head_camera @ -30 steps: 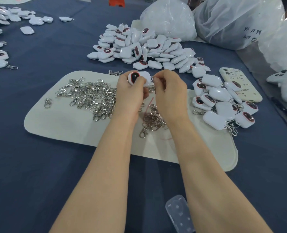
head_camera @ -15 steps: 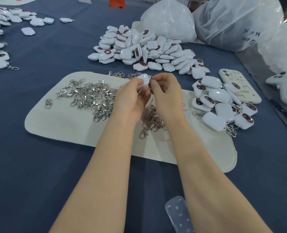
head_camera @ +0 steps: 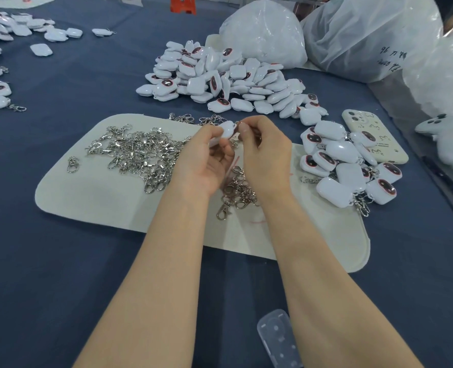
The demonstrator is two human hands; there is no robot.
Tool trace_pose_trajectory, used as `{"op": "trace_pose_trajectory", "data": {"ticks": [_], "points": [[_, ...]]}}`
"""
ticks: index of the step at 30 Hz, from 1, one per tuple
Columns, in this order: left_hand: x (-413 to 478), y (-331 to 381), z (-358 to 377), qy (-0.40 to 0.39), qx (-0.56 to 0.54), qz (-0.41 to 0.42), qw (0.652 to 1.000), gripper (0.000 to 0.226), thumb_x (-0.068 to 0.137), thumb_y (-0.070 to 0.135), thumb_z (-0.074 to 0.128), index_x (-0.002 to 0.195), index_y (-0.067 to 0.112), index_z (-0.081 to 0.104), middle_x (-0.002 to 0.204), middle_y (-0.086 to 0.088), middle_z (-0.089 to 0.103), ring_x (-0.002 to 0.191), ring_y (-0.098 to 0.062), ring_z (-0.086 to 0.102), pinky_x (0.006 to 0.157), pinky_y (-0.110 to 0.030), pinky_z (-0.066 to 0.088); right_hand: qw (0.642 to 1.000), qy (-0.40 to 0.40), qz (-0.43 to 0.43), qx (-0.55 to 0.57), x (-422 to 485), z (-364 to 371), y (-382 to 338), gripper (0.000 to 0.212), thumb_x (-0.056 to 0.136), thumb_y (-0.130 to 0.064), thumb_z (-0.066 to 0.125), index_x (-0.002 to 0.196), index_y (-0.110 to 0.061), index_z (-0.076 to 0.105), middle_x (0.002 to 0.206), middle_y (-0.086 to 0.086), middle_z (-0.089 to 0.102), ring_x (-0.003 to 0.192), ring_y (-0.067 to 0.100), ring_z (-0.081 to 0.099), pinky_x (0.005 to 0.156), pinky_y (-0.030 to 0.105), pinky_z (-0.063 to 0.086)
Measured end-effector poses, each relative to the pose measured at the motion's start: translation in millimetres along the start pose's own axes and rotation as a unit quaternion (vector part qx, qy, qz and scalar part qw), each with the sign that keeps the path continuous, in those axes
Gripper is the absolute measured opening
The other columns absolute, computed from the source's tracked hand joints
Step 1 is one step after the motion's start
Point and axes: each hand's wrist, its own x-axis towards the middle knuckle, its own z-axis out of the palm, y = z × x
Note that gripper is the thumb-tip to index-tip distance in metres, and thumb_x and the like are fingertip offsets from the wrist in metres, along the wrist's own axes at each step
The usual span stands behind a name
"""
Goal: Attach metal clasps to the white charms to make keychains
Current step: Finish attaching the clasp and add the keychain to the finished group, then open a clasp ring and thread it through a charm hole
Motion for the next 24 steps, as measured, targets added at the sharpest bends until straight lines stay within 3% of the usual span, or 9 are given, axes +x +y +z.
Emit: {"op": "trace_pose_trajectory", "data": {"ticks": [2, 5, 9, 12, 14, 17, 21, 22, 24], "points": [[2, 0, 0, 0.021, 0.08, 0.078, 0.993, 0.018, 0.088, 0.0, 0.052, 0.073, 0.009, 0.051, 0.047, 0.001, 0.05, 0.037, -0.005, 0.046, 0.041, -0.016, 0.041, 0.999, -0.018, -0.022, -0.032, 1, -2, 1, 0.012, 0.093, -0.008, 0.054, 0.093, -0.004, 0.066, 0.084, 0.003, 0.066, 0.079, 0.014, 0.056, 0.072, 0.018, 0.04], [2, -1, -1, 0.025, 0.221, 0.19, 0.956, 0.017, 0.086, 0.002, 0.054, 0.077, 0.015, 0.057, 0.06, 0.0, 0.051, 0.043, -0.006, 0.044, 0.049, -0.02, 0.039, 0.996, -0.047, -0.034, -0.07, 2, -2, 2, 0.013, 0.093, -0.008, 0.053, 0.093, -0.004, 0.066, 0.089, 0.004, 0.067, 0.083, 0.016, 0.056, 0.074, 0.019, 0.038], [4, -4, -2, 0.033, 0.331, 0.259, 0.907, 0.012, 0.085, 0.003, 0.054, 0.084, 0.014, 0.059, 0.065, 0.001, 0.053, 0.047, -0.004, 0.044, 0.053, -0.021, 0.04, 0.994, -0.072, 0.0, -0.076, 1, -1, 5, 0.014, 0.094, -0.008, 0.05, 0.096, -0.006, 0.064, 0.092, 0.005, 0.067, 0.089, 0.02, 0.059, 0.08, 0.027, 0.043], [6, -6, -2, 0.053, 0.341, 0.269, 0.899, 0.015, 0.086, 0.005, 0.053, 0.097, 0.013, 0.06, 0.075, 0.001, 0.057, 0.056, -0.004, 0.049, 0.06, -0.021, 0.044, 0.994, -0.095, 0.051, -0.02, 2, -2, 3, 0.019, 0.095, -0.013, 0.051, 0.109, -0.012, 0.063, 0.106, 0.0, 0.065, 0.099, 0.013, 0.058, 0.088, 0.021, 0.043], [6, -7, -2, 0.052, 0.339, 0.259, 0.903, 0.012, 0.088, 0.011, 0.054, 0.092, 0.019, 0.061, 0.078, 0.003, 0.058, 0.062, -0.006, 0.05, 0.064, -0.022, 0.045, 0.988, -0.103, 0.096, 0.057, 4, -3, -1, 0.023, 0.094, -0.018, 0.054, 0.116, -0.015, 0.061, 0.107, -0.005, 0.065, 0.1, 0.007, 0.059, 0.089, 0.019, 0.044], [3, -9, 3, 0.003, 0.287, 0.212, 0.934, 0.02, 0.091, 0.018, 0.053, 0.075, 0.025, 0.063, 0.059, 0.009, 0.055, 0.049, -0.003, 0.046, 0.054, -0.021, 0.04, 0.984, -0.111, 0.113, 0.081, 7, -9, -3, 0.016, 0.092, -0.024, 0.058, 0.108, -0.021, 0.06, 0.088, -0.007, 0.063, 0.083, 0.009, 0.061, 0.08, 0.027, 0.05], [2, -9, 7, -0.027, 0.211, 0.17, 0.962, 0.016, 0.094, 0.015, 0.051, 0.087, 0.019, 0.065, 0.054, 0.012, 0.055, 0.043, -0.004, 0.041, 0.045, -0.019, 0.036, 0.978, -0.138, 0.113, 0.106, 11, -19, -2, 0.011, 0.089, -0.025, 0.063, 0.099, -0.022, 0.059, 0.074, -0.005, 0.06, 0.064, 0.004, 0.052, 0.065, 0.023, 0.044], [1, -10, 8, -0.011, 0.224, 0.179, 0.958, 0.015, 0.094, 0.015, 0.051, 0.091, 0.02, 0.065, 0.058, 0.011, 0.057, 0.043, -0.003, 0.042, 0.044, -0.018, 0.037, 0.982, -0.115, 0.114, 0.096, 12, -19, -2, 0.013, 0.088, -0.026, 0.065, 0.097, -0.022, 0.057, 0.073, -0.006, 0.058, 0.062, 0.004, 0.05, 0.063, 0.021, 0.042], [-2, -13, 6, 0.034, 0.263, 0.187, 0.946, 0.013, 0.095, 0.017, 0.049, 0.093, 0.02, 0.062, 0.065, 0.009, 0.056, 0.042, -0.001, 0.043, 0.042, -0.014, 0.037, 0.992, 0.012, 0.113, 0.048, 17, -22, 1, 0.016, 0.087, -0.026, 0.065, 0.095, -0.022, 0.052, 0.073, -0.012, 0.054, 0.065, 0.003, 0.049, 0.062, 0.013, 0.039]]}}
